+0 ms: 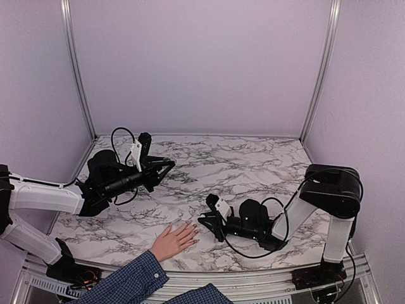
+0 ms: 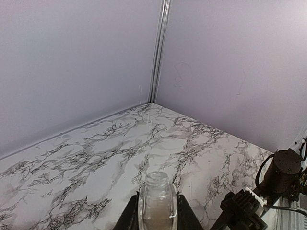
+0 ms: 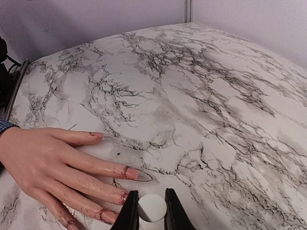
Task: Paint the nails
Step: Paint the hand on the nail.
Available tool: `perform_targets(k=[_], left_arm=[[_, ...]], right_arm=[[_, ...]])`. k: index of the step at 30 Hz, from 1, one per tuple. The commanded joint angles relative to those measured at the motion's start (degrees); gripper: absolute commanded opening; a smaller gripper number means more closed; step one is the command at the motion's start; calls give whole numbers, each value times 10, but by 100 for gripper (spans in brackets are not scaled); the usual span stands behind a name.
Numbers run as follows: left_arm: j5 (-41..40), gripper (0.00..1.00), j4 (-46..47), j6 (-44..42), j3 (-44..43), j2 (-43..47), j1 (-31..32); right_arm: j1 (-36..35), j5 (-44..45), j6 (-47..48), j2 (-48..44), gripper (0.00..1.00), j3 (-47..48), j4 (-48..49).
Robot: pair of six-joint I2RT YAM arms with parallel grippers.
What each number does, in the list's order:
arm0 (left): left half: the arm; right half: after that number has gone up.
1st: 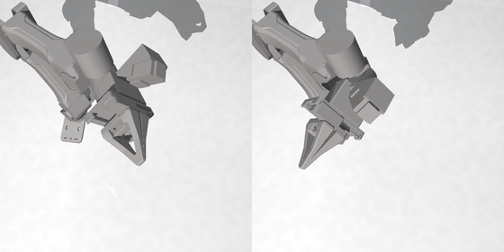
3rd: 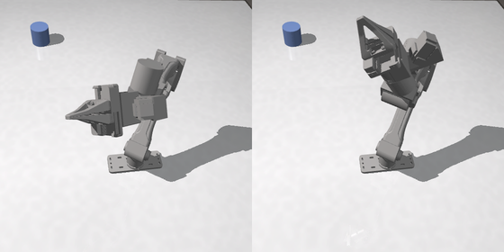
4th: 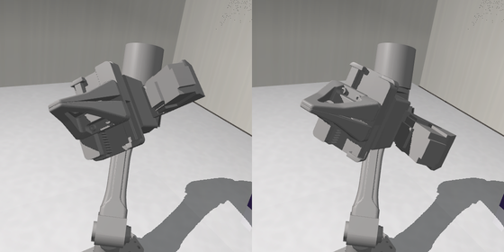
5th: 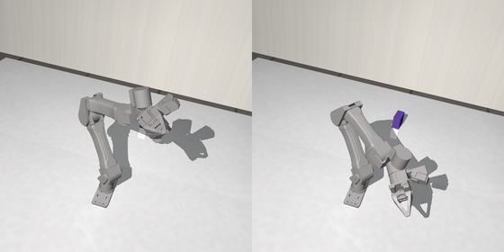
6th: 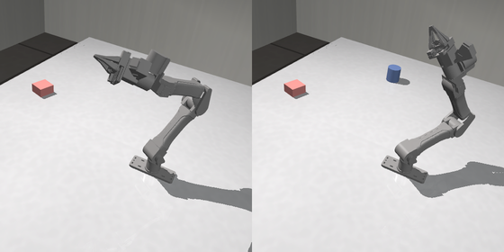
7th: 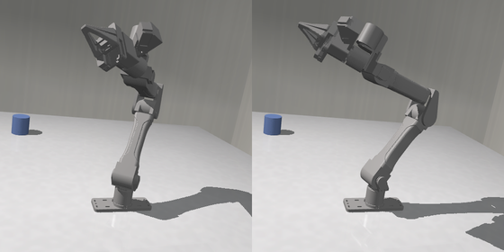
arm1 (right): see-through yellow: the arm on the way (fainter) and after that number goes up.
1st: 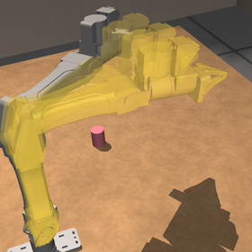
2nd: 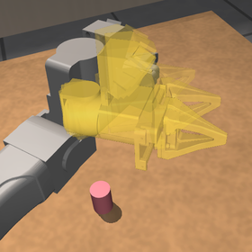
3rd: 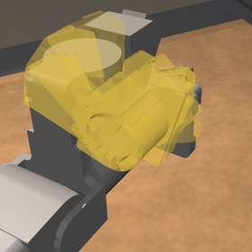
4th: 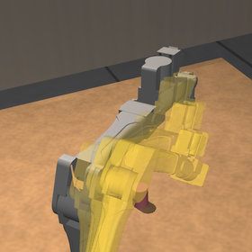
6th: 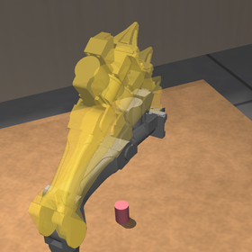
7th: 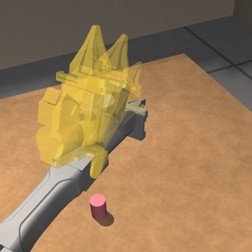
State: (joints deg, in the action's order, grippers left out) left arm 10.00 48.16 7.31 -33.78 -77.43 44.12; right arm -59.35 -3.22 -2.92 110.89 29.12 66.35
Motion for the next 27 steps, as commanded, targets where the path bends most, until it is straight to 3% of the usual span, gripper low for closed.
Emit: perform_targets(k=[1, 21, 27], left_arm=[[-2, 0, 26, -2, 1, 17, -3], [-4, 0, 26, -4, 4, 20, -4], [-4, 0, 26, -4, 4, 20, -4]], right_arm=[[0, 12, 0, -4, 0, 10, 2], [16, 14, -4, -30, 0, -9, 14], [16, -21, -1, -40, 0, -22, 42]])
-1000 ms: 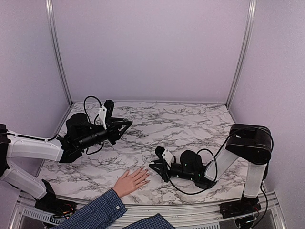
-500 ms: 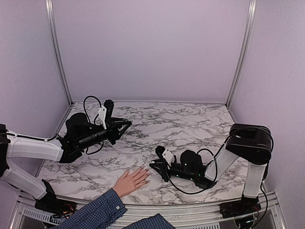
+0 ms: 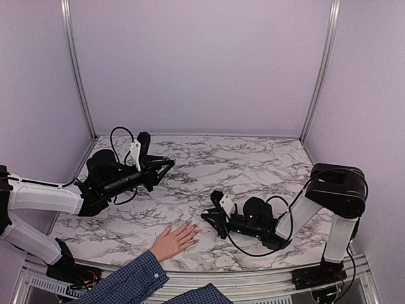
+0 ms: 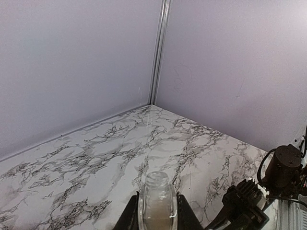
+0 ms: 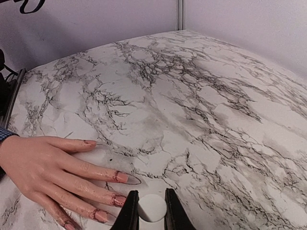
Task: Paint the nails
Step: Paint the hand on the nail.
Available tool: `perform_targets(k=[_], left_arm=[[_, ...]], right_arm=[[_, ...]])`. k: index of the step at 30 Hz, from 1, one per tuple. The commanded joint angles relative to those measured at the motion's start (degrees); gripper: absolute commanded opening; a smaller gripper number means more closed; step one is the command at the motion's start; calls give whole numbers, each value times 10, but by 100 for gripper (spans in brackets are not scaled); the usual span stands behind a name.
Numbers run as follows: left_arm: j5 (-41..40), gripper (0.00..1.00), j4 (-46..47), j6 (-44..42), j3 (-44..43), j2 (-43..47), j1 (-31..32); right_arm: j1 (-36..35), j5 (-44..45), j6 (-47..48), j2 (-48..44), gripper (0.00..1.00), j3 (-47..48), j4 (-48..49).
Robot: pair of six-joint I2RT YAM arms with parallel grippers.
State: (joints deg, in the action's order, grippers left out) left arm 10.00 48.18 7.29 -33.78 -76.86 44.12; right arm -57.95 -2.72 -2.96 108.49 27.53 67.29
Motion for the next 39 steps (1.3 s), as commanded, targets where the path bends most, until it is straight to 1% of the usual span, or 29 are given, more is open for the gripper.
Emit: perform_targets(k=[1, 9, 39], left_arm=[[-4, 0, 26, -3, 4, 13, -3], [-3, 0, 26, -3, 4, 14, -4], [-2, 0, 26, -4, 2, 9, -4]], right_arm=[[2, -34, -1, -15, 0, -7, 37], [0, -82, -7, -2, 0, 2, 46], [-6, -81, -13, 28, 0, 34, 13]])
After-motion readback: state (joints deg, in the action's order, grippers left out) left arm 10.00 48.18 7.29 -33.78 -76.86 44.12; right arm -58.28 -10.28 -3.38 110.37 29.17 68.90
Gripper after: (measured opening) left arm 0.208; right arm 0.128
